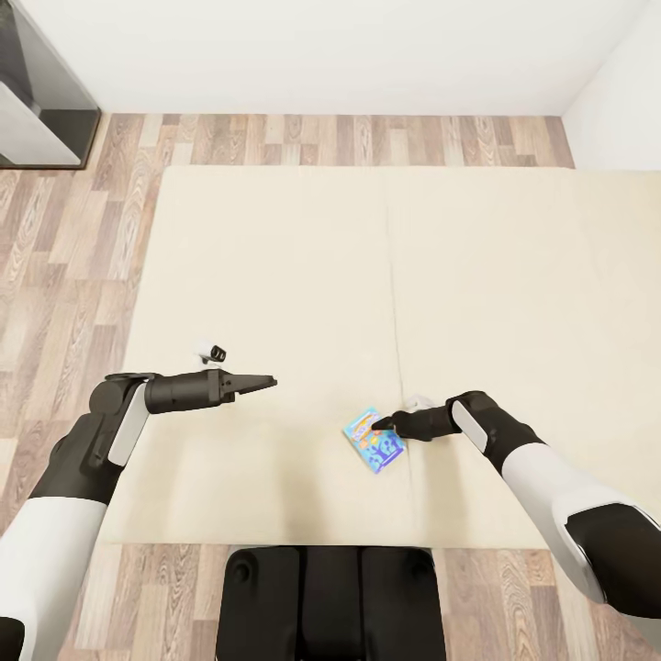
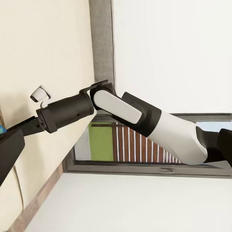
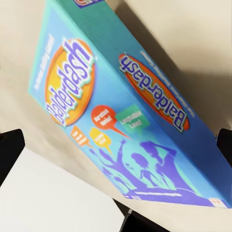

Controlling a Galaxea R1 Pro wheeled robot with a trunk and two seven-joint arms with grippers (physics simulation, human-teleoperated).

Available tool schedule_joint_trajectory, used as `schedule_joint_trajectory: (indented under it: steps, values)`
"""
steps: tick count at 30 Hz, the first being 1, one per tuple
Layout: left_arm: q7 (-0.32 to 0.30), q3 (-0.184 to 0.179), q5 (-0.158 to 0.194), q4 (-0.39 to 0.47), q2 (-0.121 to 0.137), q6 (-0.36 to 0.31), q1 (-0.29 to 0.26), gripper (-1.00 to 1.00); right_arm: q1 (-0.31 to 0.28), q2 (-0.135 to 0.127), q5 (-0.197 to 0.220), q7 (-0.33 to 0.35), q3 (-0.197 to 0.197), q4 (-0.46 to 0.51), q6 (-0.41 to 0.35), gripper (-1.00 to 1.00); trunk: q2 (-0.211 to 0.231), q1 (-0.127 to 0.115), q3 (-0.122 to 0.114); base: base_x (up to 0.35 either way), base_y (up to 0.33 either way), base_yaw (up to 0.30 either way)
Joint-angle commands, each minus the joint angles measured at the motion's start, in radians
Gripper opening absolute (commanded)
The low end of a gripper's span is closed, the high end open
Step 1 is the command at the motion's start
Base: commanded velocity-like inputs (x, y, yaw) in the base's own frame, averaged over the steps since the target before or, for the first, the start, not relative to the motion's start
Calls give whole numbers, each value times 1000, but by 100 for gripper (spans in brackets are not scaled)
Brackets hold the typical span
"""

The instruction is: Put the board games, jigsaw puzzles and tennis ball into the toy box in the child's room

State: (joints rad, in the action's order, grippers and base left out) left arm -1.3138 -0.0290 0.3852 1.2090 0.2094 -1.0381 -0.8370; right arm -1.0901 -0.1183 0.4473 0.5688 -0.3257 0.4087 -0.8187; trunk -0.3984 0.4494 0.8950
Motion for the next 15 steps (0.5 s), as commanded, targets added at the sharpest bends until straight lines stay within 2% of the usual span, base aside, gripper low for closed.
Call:
schedule_joint_trajectory:
  steps: [1, 15]
  values:
    - [-1, -2, 3, 0, 1, -8, -1, 100, -1, -1, -1, 4, -4, 1, -2, 100, -2, 1, 1, 0, 99, 0]
    - [-1, -2, 3, 0, 1, -8, -1, 100, -1, 0, -1, 5, -4, 1, -3, 100, -2, 1, 1, 0, 20, 0]
